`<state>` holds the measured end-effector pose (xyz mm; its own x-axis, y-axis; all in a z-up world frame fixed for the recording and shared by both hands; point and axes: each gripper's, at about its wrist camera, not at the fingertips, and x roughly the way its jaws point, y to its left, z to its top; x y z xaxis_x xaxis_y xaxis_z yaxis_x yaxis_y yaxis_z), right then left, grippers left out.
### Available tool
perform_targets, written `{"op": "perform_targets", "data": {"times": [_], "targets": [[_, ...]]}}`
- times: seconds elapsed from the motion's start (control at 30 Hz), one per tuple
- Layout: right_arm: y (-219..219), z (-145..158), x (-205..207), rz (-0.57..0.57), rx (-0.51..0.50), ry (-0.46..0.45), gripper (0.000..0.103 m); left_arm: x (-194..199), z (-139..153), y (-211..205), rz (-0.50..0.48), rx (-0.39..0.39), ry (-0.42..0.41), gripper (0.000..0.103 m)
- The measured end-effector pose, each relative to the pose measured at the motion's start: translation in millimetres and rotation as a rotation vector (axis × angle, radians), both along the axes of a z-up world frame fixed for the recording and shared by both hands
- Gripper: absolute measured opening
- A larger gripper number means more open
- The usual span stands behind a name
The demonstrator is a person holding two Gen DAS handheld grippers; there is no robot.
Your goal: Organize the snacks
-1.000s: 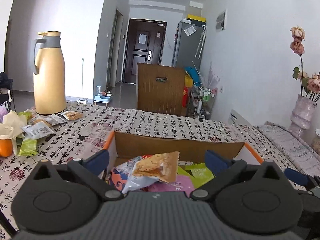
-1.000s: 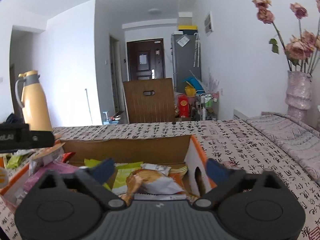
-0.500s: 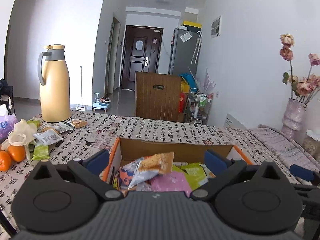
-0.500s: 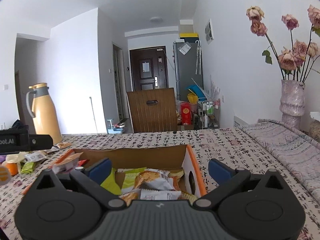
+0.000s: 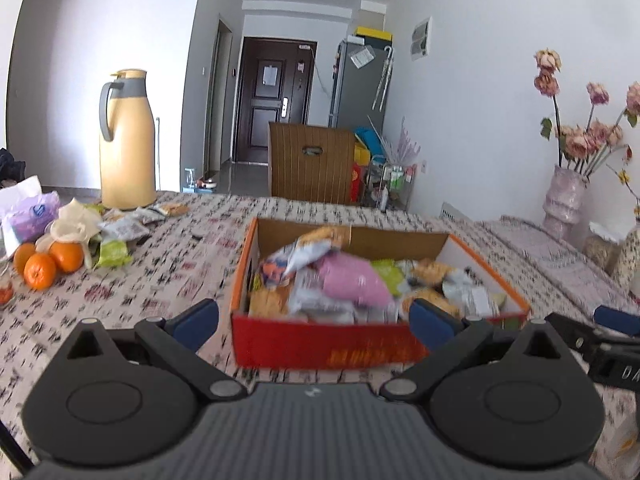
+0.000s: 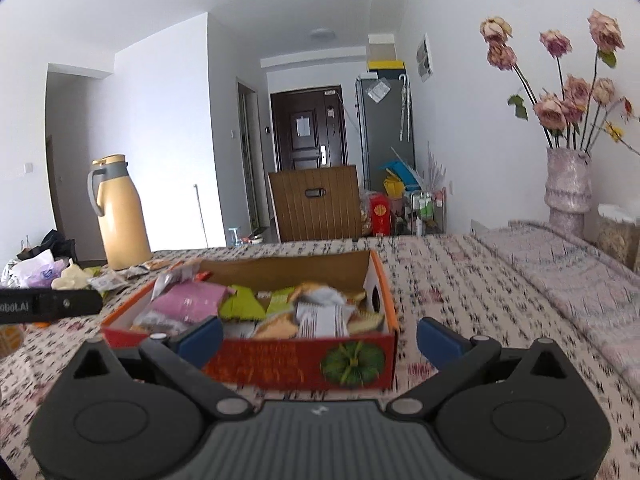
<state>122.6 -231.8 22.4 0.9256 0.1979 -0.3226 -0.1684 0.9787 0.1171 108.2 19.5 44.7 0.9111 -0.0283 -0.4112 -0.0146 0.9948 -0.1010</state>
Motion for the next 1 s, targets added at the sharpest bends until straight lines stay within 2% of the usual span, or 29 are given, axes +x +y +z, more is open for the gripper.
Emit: {"op": "perform_targets", "data": {"times": [0.33, 0.7, 1.0], "targets": [[-2.2, -23.2, -30.8, 0.005, -0.001, 0.089, 0.103, -29.4, -32.2, 6.1, -0.017, -0.005, 0.091, 0.103], [-3.3, -45.5, -46.3, 0.002, -0.014, 0.175, 0.103, -43.3, -49.8, 0.1, -0.056, -0.008, 0.138, 0.103], [-1.6, -50.4, -49.1, 0.004, -0.021, 0.195, 0.103, -45.5, -54.3, -4.3, -0.072, -0.003, 0.155, 0.103]]}}
